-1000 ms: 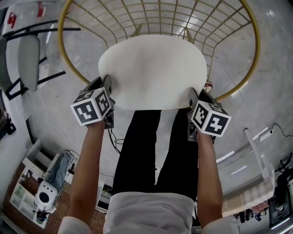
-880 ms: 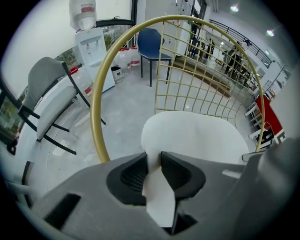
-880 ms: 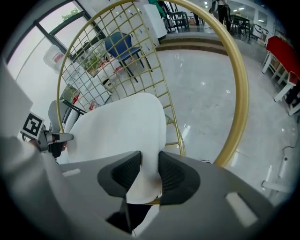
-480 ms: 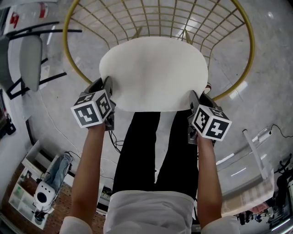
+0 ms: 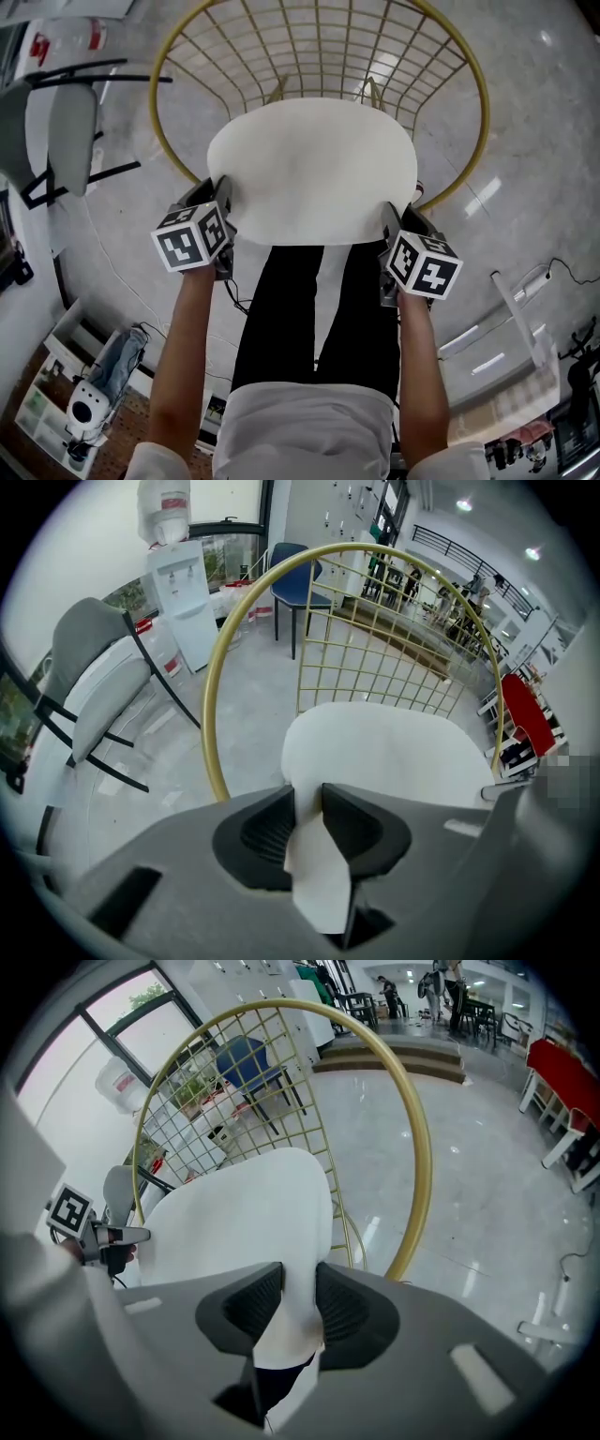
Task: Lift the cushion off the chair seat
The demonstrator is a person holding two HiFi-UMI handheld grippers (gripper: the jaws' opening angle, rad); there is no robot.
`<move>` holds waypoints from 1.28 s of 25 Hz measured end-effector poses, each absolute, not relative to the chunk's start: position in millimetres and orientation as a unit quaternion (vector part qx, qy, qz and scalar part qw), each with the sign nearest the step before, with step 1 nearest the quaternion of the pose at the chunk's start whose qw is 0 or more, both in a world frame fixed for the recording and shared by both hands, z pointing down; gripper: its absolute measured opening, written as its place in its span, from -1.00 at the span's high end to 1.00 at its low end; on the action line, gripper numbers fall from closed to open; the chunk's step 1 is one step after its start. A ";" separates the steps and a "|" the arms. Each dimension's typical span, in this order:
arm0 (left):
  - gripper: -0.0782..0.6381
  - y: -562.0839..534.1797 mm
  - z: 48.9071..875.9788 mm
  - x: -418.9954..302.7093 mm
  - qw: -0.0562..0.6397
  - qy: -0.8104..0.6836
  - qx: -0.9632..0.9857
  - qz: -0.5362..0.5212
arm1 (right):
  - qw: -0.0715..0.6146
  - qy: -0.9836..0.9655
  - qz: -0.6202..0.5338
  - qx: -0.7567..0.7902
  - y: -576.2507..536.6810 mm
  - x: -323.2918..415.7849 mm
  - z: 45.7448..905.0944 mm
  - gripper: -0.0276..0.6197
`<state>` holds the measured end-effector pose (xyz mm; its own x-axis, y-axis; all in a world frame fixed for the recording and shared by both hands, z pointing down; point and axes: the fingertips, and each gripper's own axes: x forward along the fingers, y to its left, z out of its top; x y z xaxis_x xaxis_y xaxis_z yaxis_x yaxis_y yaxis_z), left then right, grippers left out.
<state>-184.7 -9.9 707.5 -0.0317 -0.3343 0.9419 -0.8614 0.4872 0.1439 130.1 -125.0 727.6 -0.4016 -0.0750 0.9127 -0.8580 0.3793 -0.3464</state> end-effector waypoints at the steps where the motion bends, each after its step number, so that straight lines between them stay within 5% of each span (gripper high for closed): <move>1: 0.50 -10.1 704.1 -183.7 0.537 -0.674 0.444 0.245 | 0.435 -0.707 0.449 0.330 -124.8 131.1 723.4 0.55; 32: 0.50 3.9 590.8 -165.7 0.533 -0.672 0.469 0.210 | 0.412 -0.738 0.416 0.336 -115.7 149.0 594.9 0.57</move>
<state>-165.7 3.9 590.8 0.0096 -0.4067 0.9135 -0.8546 0.4710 0.2186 149.0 -115.7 594.9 -0.4354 -0.1530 0.8871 -0.8381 0.4285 -0.3375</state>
